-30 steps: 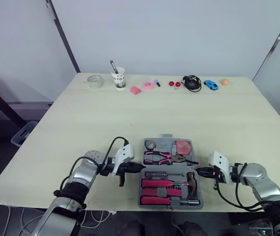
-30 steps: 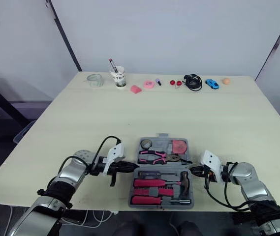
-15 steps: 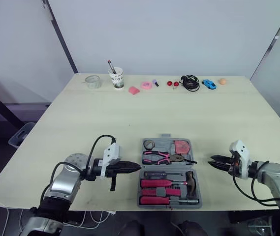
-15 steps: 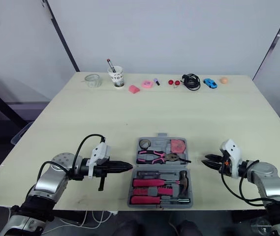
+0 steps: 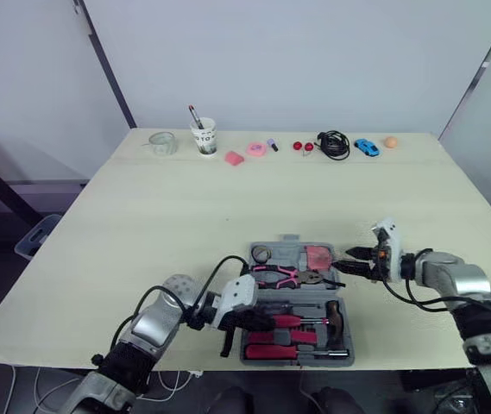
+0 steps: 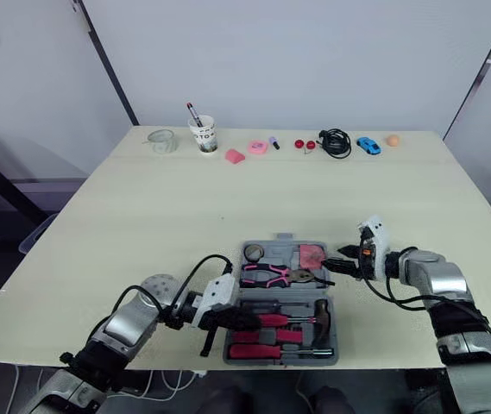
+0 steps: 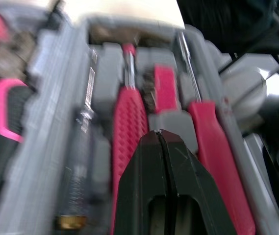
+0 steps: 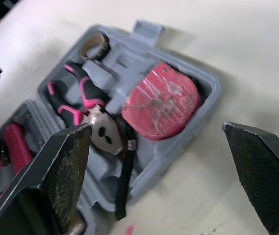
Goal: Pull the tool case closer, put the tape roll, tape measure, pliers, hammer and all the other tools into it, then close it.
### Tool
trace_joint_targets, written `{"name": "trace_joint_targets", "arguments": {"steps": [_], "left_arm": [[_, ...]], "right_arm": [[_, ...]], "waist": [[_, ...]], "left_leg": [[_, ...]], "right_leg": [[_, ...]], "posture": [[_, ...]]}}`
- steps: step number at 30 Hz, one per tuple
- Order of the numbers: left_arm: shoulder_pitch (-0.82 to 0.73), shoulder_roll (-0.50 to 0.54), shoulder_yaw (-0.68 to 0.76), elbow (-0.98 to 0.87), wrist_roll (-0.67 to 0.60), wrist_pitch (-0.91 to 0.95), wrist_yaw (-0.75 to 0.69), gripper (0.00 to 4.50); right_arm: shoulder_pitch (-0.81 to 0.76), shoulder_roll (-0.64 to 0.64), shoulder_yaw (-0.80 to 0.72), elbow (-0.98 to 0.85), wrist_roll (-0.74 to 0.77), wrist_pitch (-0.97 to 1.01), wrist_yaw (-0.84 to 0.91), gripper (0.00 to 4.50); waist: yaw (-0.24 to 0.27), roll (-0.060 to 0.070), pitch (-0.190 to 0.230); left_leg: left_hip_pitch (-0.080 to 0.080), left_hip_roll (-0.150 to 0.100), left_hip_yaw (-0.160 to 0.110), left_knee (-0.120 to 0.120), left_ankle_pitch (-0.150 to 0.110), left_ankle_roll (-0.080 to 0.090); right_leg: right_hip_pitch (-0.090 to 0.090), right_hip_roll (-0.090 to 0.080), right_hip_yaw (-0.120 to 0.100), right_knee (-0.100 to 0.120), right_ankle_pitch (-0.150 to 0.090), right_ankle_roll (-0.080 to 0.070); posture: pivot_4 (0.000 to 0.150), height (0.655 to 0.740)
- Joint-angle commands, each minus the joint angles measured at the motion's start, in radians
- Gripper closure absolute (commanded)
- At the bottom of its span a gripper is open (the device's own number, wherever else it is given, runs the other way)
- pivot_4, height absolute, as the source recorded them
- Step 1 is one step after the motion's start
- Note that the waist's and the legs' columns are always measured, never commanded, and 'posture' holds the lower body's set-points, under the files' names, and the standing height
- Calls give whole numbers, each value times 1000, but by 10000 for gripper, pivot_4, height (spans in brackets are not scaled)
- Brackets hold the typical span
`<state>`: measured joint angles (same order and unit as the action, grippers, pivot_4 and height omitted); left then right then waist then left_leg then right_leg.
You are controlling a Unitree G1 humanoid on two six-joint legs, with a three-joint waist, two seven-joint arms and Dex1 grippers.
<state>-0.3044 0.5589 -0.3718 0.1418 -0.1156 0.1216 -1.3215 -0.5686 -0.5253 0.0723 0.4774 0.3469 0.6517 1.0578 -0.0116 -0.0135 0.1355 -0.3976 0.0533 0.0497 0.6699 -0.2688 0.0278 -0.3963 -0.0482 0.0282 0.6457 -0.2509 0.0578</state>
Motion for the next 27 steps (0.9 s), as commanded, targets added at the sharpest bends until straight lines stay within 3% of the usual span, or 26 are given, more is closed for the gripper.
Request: {"name": "trace_joint_targets", "arguments": {"steps": [1, 16, 27], "left_arm": [[-8, -4, -22, 11, 26, -11, 9, 45000], [2, -4, -53, 46, 80, -24, 42, 45000], [17, -9, -29, 34, 48, -27, 41, 45000]], "right_arm": [[-66, 17, 9, 95, -24, 5, 9, 525], [-272, 164, -36, 544, -79, -71, 78, 525], [-339, 200, -110, 631, -69, -127, 187, 525]], "waist": [[1, 0, 0], [-2, 3, -3], [-4, 5, -4]], "left_leg": [[0, 0, 0, 0, 0, 0], [2, 0, 1, 0, 0, 0], [2, 0, 1, 0, 0, 0]], "right_leg": [[0, 0, 0, 0, 0, 0], [1, 0, 1, 1, 0, 0], [1, 0, 1, 2, 0, 0]], "posture": [[1500, 7400], [1500, 7400], [1500, 7400]]}}
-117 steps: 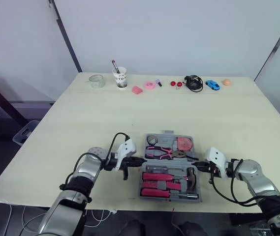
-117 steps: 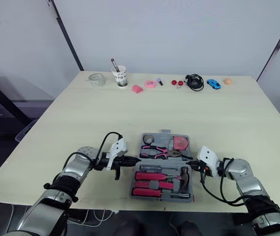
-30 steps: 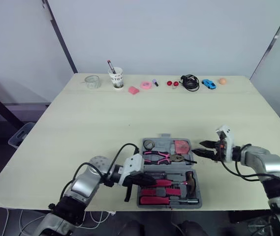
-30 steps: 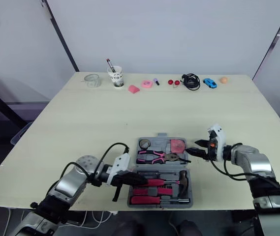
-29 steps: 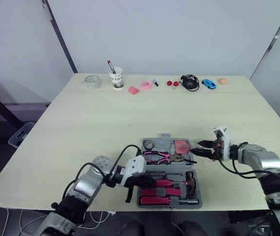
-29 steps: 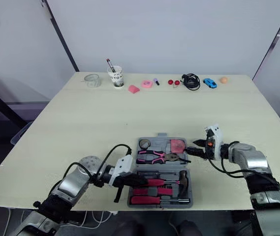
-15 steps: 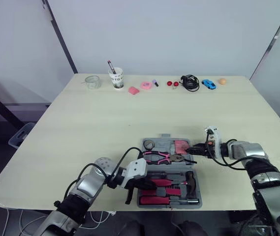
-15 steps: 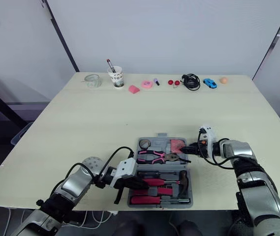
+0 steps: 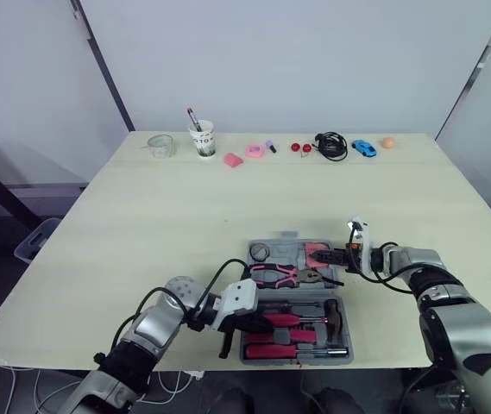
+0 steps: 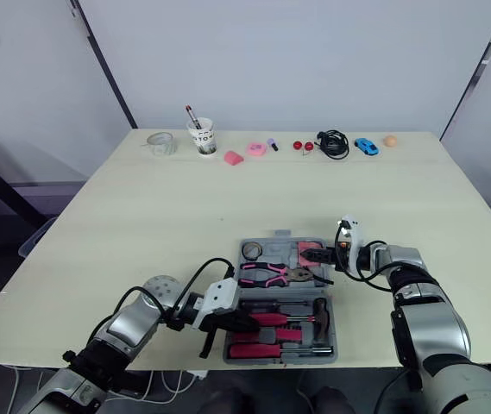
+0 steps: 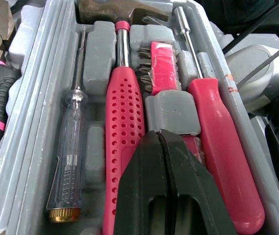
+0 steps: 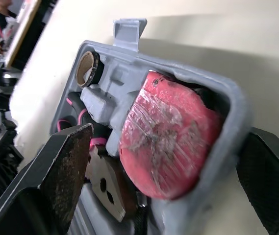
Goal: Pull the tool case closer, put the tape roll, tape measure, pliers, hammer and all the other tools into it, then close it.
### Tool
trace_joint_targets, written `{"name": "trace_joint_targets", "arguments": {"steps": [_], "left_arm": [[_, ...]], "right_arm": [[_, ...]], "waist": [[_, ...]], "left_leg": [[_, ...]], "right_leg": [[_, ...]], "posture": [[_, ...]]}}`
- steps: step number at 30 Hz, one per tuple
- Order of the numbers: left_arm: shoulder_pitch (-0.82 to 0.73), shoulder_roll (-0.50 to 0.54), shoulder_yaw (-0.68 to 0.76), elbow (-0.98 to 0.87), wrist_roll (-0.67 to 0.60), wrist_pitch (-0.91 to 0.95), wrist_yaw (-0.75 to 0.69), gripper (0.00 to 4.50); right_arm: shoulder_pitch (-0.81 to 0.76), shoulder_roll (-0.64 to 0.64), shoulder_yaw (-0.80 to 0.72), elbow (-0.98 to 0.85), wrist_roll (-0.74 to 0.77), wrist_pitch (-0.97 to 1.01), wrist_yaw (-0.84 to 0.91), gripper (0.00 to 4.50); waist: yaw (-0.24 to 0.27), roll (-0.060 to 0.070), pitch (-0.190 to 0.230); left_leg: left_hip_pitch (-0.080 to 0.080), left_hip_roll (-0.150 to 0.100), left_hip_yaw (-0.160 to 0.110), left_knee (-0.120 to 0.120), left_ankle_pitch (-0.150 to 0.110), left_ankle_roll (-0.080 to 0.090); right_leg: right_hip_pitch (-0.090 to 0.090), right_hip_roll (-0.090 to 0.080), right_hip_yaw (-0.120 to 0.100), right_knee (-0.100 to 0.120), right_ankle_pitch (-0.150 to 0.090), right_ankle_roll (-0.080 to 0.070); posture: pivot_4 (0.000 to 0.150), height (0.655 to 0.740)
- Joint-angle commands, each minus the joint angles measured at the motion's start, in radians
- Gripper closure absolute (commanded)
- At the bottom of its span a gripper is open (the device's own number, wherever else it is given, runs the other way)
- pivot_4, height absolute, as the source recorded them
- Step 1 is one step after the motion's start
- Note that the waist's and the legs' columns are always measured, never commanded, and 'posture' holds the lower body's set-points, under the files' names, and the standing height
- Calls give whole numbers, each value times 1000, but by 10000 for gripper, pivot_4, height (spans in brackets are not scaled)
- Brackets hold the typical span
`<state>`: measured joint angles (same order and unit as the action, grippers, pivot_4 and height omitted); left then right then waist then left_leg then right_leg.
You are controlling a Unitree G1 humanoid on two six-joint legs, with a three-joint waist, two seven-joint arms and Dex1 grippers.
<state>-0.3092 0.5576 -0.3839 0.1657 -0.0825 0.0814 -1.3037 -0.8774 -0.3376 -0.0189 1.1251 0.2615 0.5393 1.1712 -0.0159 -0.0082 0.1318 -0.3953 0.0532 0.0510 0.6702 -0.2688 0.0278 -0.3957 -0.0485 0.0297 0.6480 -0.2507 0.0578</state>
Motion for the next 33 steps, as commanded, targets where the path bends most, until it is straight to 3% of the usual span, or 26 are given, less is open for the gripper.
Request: {"name": "trace_joint_targets", "arguments": {"steps": [1, 12, 20, 27, 33], "left_arm": [[23, -9, -15, 8, 13, 12, 22, 45000], [80, 15, 57, -123, -83, 35, 12, 45000], [199, 138, 174, -291, -206, 122, -2, 45000], [391, 259, 390, -334, -337, 124, -19, 45000], [443, 244, 507, -264, -357, 84, 43, 45000]], "right_arm": [[-30, 11, -20, -20, 17, -16, 87, 525], [55, -34, -49, -246, 107, 87, 307, 525], [238, -110, -31, -652, 243, 274, 375, 525], [482, -223, -62, -1088, 397, 439, 293, 525], [679, -300, -121, -1274, 392, 335, 184, 525]], "waist": [[0, 0, 0], [1, 2, 2], [2, 3, 3], [3, 2, 4], [6, 0, 6]], "left_leg": [[0, 0, 0, 0, 0, 0], [-2, 0, -1, 0, 0, 0], [-3, 1, -2, -1, 0, 0], [-3, 2, -5, -3, 0, 0], [-2, 1, -4, -2, 0, 0]], "right_leg": [[0, 0, 0, 0, 0, 0], [-1, 0, -1, -1, 0, 0], [-2, 0, -2, -1, 0, 0], [-2, -1, -2, -3, 0, 0], [-2, -4, -2, -4, -3, -4]], "posture": [[1500, 7400], [1500, 7400], [1500, 7400], [1500, 7400], [1500, 7400]]}}
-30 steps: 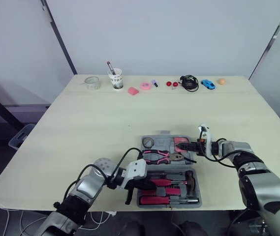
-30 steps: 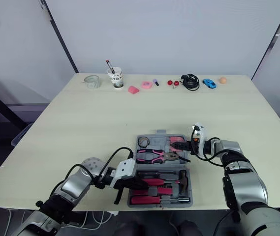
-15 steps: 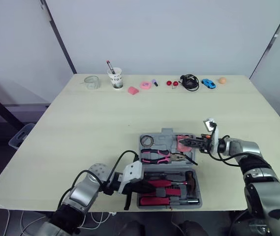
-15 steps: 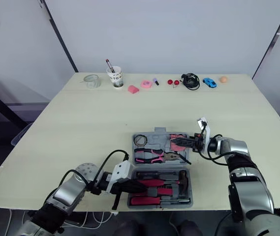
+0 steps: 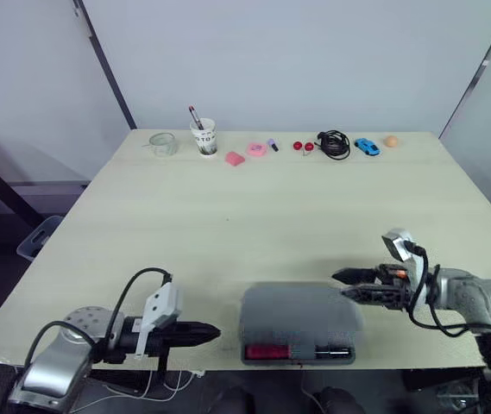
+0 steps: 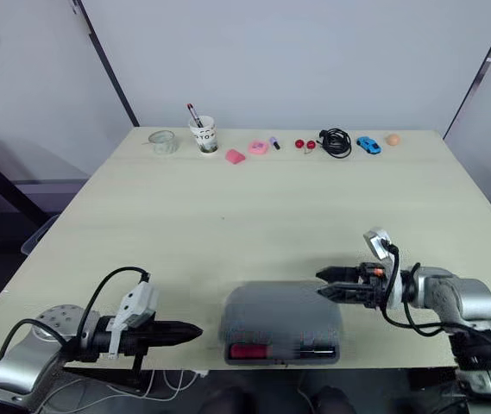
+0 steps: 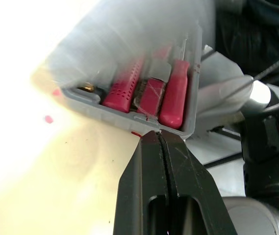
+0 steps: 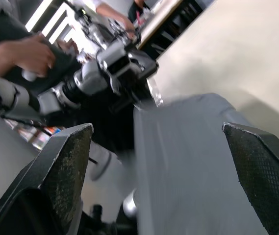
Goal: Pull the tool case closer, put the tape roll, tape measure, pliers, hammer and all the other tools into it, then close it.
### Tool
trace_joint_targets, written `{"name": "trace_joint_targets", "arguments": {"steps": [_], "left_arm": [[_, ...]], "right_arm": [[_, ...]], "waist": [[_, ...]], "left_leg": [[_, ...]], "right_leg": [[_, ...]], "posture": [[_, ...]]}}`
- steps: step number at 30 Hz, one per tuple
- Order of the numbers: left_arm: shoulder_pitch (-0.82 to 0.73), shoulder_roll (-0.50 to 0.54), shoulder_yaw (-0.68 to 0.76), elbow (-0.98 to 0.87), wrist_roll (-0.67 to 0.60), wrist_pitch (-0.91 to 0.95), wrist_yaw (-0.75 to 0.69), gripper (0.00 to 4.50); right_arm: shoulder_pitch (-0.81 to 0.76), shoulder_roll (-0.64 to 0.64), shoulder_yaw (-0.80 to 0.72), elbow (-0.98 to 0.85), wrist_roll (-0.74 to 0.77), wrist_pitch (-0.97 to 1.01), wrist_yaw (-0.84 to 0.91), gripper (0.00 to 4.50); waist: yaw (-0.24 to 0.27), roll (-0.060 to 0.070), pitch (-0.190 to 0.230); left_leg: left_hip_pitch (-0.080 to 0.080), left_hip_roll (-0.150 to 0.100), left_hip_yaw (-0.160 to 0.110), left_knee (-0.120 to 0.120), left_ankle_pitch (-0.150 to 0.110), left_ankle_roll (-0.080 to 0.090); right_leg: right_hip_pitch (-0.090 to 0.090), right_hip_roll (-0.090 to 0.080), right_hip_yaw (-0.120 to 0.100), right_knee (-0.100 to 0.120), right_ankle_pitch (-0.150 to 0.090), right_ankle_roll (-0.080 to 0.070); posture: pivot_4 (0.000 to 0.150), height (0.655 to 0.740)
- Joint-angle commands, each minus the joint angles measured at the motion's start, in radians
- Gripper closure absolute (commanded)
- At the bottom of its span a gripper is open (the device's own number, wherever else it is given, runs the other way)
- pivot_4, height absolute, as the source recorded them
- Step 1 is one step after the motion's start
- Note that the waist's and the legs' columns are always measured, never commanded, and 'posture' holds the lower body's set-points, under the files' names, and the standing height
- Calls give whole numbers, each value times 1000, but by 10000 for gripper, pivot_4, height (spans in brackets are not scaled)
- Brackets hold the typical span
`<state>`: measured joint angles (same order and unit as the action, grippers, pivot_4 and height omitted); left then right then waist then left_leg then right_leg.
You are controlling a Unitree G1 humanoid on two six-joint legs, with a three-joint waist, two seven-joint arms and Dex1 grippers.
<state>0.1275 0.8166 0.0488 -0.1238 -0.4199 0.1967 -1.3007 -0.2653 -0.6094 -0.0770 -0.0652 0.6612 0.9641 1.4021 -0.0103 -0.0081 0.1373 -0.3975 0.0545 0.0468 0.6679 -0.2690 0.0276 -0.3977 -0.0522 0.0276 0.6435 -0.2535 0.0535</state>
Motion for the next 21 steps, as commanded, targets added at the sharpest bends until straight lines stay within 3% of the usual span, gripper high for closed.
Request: {"name": "trace_joint_targets", "arguments": {"steps": [1, 2, 5, 12, 16, 21], "left_arm": [[4, -25, 94, 36, -28, -28, 60, 45000], [3, -32, 112, 41, -39, -20, 76, 45000], [5, -45, 155, 37, -61, 1, 106, 36131], [34, -37, 237, 48, -68, 23, 166, 2101], [61, -31, 240, 56, 9, -10, 232, 911], [89, -50, 223, 28, -1, -12, 228, 911]], "right_arm": [[111, -32, -81, -104, -37, -153, -73, 525], [154, -41, -96, -123, -54, -199, -86, 525], [260, -36, -152, -137, -127, -404, -142, 0], [414, -38, -282, -58, -200, -722, -195, 0], [453, -41, -323, 4, -200, -817, -202, 0], [460, -47, -353, 104, -199, -902, -209, 0]], "waist": [[0, -1, 1], [6, -2, 1], [5, -4, 2], [-1, -5, 2], [-1, -5, 3], [-1, -5, 3]], "left_leg": [[0, 0, 0, 0, 0, 0], [0, 0, 0, 0, 0, 0], [-1, -1, 1, 0, 0, 0], [0, -1, 3, 0, 0, 0], [0, -1, 4, 0, 0, 0], [1, 0, 4, 0, 0, 0]], "right_leg": [[0, 0, 0, 0, 0, 0], [0, 0, 0, 0, 0, 0], [0, 0, -1, 0, 0, 1], [1, 1, 0, 0, 0, 1], [1, 1, 0, 0, 0, 0], [1, 1, 0, 0, 0, 0]], "posture": [[1500, 7400], [1500, 7400], [1500, 7400], [1500, 7400], [1500, 7400], [1500, 7400]]}}
